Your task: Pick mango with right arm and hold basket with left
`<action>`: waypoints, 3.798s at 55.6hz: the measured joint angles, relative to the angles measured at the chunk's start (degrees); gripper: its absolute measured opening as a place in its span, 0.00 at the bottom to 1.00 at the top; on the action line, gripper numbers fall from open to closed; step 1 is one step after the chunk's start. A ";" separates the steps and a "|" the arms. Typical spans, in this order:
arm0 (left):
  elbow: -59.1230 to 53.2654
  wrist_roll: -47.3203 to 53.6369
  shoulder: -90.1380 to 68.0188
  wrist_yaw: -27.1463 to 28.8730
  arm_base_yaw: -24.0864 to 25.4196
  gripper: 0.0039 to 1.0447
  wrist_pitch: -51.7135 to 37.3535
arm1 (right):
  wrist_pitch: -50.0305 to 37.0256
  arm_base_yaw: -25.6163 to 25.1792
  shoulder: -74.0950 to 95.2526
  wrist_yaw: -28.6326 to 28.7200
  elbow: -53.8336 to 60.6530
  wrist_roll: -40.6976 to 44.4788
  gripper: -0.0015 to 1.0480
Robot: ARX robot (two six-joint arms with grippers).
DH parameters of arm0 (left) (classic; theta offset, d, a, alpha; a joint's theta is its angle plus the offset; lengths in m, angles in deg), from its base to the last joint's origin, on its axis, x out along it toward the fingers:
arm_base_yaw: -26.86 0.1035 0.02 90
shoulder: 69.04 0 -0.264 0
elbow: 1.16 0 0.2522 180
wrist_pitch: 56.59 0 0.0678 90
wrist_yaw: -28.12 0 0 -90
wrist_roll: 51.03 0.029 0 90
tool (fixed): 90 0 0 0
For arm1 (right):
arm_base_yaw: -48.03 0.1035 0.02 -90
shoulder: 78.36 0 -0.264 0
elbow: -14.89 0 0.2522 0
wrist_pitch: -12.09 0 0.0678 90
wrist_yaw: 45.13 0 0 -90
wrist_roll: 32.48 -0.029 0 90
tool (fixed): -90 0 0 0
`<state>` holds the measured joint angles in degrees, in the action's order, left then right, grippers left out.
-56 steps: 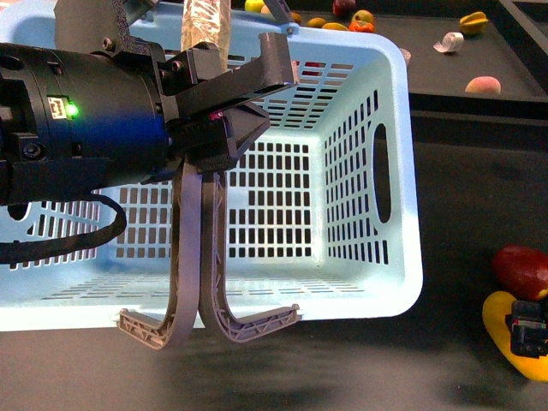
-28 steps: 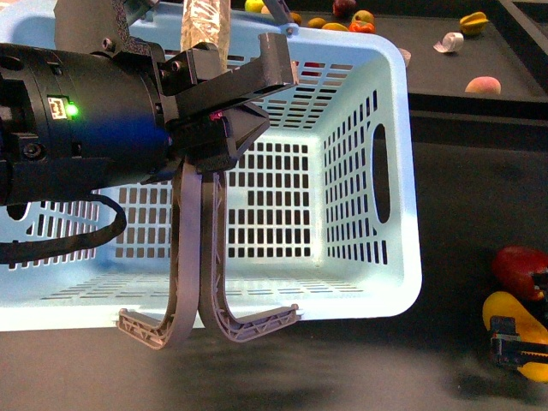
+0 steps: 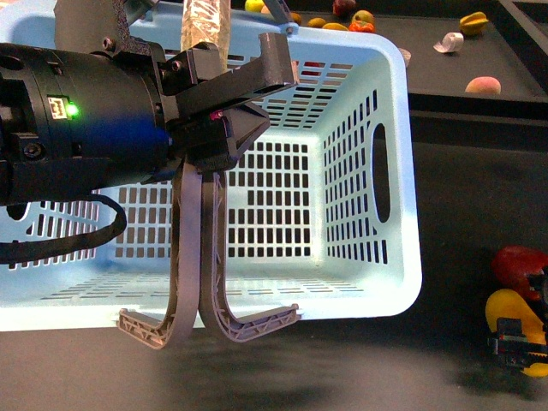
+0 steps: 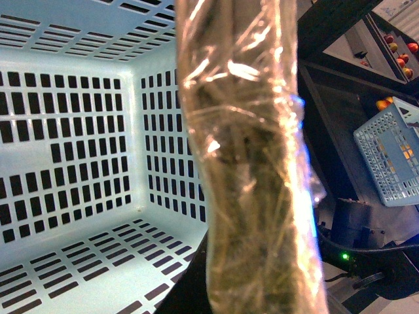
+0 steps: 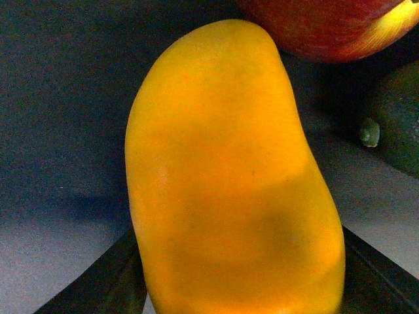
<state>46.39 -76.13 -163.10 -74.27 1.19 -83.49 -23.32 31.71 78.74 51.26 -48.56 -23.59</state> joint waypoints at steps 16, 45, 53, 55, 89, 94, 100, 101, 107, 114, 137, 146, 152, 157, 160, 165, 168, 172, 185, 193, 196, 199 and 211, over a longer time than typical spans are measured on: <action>0.00 0.00 0.00 0.00 0.00 0.05 0.00 | -1.20 0.00 -2.62 2.93 3.48 -0.39 0.60; 0.00 -0.02 0.00 -0.02 0.00 0.05 0.00 | -0.68 3.61 -34.84 15.50 20.33 -10.73 0.60; 0.00 0.00 0.00 0.02 0.00 0.05 0.00 | 2.36 6.05 -45.33 18.95 23.08 -14.32 0.60; 0.00 0.00 0.00 0.04 0.00 0.05 0.00 | 3.21 7.10 -48.39 19.91 23.58 -15.26 0.60; 0.00 0.00 0.00 0.02 0.00 0.05 0.00 | 4.39 33.11 -55.63 14.12 16.59 -29.16 0.59; 0.00 0.00 0.00 0.02 0.00 0.05 0.00 | 5.14 35.01 -53.27 12.96 14.60 -29.53 0.59; 0.00 0.00 0.00 0.00 0.00 0.05 0.00 | 5.53 36.65 -50.56 12.15 12.52 -30.08 0.59; 0.00 0.00 0.00 0.00 0.00 0.05 0.00 | 5.57 36.94 -50.25 11.89 12.24 -30.16 0.62; 0.00 0.00 0.00 0.00 0.00 0.05 0.00 | 5.29 37.44 -49.59 11.65 11.72 -30.95 0.76; 0.00 0.00 0.00 0.02 0.00 0.05 0.00 | 4.79 37.44 -50.60 11.78 11.76 -31.69 0.92; 0.02 0.46 -0.44 0.24 0.07 0.05 -0.09 | 12.24 29.31 -79.34 6.67 24.37 -30.23 0.92; 0.02 0.46 -0.44 0.13 0.00 0.05 -0.11 | 20.76 24.37 -94.95 4.31 31.34 -29.77 0.92; 0.02 0.46 -0.44 0.15 0.02 0.05 -0.09 | 26.58 22.29 -105.70 0.07 35.45 -28.76 0.92; 0.02 0.46 -0.44 0.15 0.02 0.05 -0.09 | 32.06 22.18 -114.16 -4.44 38.25 -27.45 0.92; 0.02 0.46 -0.44 0.15 0.02 0.05 -0.11 | 35.04 22.53 -118.64 -7.06 39.56 -26.80 0.92; 0.02 0.46 -0.44 0.22 0.02 0.05 -0.11 | 36.11 22.73 -122.07 -7.98 40.22 -26.16 0.92; 0.02 0.48 -0.44 0.22 0.02 0.05 -0.09 | 36.13 22.75 -122.44 -8.04 40.22 -26.03 0.92; 0.02 0.57 -0.44 0.22 0.02 0.05 -0.09 | 36.20 22.75 -122.27 -8.07 40.24 -25.94 0.92; 0.02 0.52 -0.44 0.15 0.04 0.05 -0.11 | 21.79 22.91 -122.73 -12.61 45.11 -16.61 0.74; 0.02 0.46 -0.44 0.15 0.04 0.05 -0.11 | 22.29 18.80 -126.66 -7.26 46.45 -11.17 0.52; 0.02 0.55 -0.44 0.17 0.02 0.05 -0.11 | 23.32 17.20 -128.10 -6.80 46.90 -10.38 0.44; 0.02 0.61 -0.44 0.17 0.04 0.05 -0.11 | 24.50 16.57 -129.68 -6.80 47.32 -10.01 0.34; 0.02 0.61 -0.44 0.20 0.04 0.05 -0.11 | 25.64 16.44 -133.35 -6.47 49.44 -9.16 0.01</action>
<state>46.41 -75.52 -163.54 -74.07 1.23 -83.60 2.32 48.15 -54.61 44.80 0.88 -32.75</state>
